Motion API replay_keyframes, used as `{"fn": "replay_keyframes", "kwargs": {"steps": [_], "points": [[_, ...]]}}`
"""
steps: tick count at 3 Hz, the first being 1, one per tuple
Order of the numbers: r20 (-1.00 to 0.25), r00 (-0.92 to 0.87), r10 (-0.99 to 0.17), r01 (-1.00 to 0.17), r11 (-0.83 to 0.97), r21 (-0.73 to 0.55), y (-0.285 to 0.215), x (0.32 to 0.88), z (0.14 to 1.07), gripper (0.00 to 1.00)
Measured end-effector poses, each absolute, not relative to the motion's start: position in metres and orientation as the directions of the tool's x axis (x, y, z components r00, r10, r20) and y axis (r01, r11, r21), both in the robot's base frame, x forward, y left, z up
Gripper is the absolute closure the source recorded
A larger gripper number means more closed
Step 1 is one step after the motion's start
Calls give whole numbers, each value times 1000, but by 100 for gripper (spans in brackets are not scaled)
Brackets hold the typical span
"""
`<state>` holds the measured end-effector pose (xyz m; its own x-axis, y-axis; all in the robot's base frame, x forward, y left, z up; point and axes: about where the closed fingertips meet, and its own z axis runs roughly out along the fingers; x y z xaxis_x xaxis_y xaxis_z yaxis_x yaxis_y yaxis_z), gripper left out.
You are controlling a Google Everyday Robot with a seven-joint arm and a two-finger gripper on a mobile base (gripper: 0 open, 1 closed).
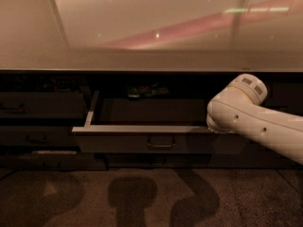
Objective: Open top drawer
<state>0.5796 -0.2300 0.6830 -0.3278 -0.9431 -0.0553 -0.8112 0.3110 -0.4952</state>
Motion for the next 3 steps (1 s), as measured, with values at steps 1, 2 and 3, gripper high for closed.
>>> {"fn": "replay_keyframes", "kwargs": {"steps": [1,2,3], "points": [[-70,-295,-953,-798,286,-530,-225,553,691,35],[-86,-263,-961,-786,265,-559,-220,532,701,13],[-100,-234,-967,-773,248,-584,-215,516,710,0]]}}
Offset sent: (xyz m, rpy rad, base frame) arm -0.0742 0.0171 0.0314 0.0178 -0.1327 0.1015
